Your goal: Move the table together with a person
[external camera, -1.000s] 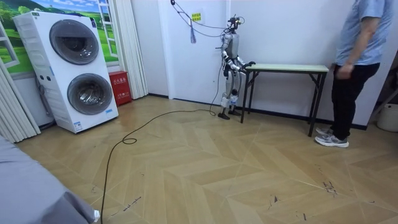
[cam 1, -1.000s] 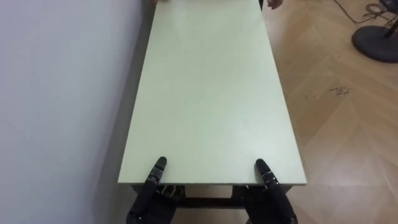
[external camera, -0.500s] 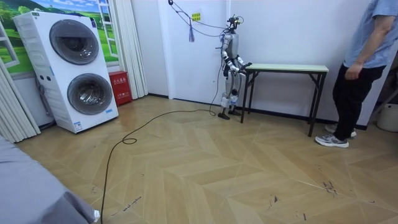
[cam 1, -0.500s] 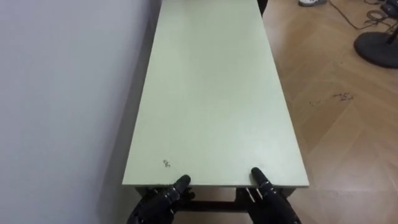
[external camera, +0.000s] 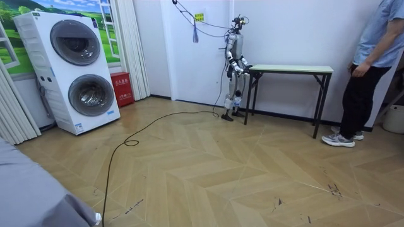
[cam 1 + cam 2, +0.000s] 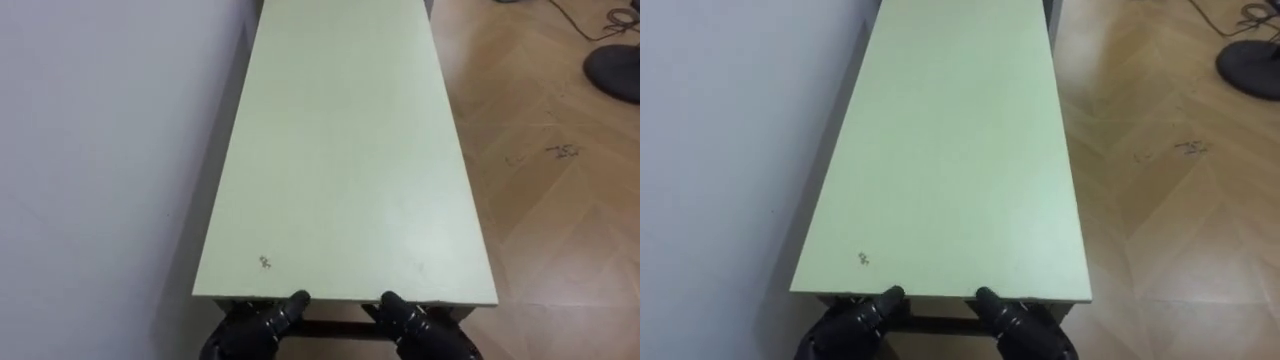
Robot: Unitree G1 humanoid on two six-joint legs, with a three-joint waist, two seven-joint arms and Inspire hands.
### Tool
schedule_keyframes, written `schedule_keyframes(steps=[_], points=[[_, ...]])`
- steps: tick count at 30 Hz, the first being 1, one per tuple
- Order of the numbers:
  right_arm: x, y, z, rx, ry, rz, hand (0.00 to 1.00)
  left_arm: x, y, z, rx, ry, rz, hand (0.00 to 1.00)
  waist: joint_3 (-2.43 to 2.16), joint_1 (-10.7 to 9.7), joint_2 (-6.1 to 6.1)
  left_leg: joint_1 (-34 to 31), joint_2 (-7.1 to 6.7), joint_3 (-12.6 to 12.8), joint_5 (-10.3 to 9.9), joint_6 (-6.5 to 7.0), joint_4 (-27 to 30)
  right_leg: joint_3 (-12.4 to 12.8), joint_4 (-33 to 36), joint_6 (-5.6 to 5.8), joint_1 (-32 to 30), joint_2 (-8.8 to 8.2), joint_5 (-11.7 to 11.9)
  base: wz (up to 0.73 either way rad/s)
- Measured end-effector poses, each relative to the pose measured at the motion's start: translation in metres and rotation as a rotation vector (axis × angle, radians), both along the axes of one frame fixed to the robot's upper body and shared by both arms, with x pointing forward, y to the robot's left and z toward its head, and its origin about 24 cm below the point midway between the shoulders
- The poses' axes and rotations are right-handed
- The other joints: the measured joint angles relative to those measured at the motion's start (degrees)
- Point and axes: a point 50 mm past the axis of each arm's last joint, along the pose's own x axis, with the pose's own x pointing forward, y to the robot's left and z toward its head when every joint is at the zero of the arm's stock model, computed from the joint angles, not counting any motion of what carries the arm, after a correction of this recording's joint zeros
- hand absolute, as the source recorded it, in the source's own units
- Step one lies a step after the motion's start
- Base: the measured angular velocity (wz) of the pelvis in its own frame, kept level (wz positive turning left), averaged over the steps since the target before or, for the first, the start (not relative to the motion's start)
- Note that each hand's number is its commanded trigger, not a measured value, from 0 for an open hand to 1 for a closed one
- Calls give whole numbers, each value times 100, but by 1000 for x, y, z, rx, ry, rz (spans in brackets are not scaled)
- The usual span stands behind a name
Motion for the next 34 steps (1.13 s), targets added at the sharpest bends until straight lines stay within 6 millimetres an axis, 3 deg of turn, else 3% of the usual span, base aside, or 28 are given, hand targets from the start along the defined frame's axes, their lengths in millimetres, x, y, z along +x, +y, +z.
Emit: schedule_keyframes(steps=[10,14,20,27,34], points=[[0,25,4,-93,-72,381,0,-1,2,2,43,-22,-115,0,-6,-15,-11,-133,-4,-33,-114,63,149,-10,107,18,-80,-9,7,1],[1,17,7,-141,-95,459,0,-3,2,3,49,-29,-170,0,-36,-41,39,-207,-16,-75,-154,80,205,-7,110,20,-58,-8,5,3],[-3,11,5,-227,-88,562,0,-3,2,3,65,-39,-262,0,-35,-42,54,-219,-29,-99,-181,92,249,10,201,78,-128,-18,-30,1],[-21,-3,-14,-330,59,550,0,-26,-1,-15,205,74,-439,0,5,-134,-40,-154,-40,-133,-176,76,235,-5,158,79,-43,-7,-32,2],[-46,-27,-38,-476,298,345,0,-39,17,-34,418,218,-271,0,-71,-184,-104,41,-41,-90,-142,45,101,-16,35,73,125,-6,-28,-5]])
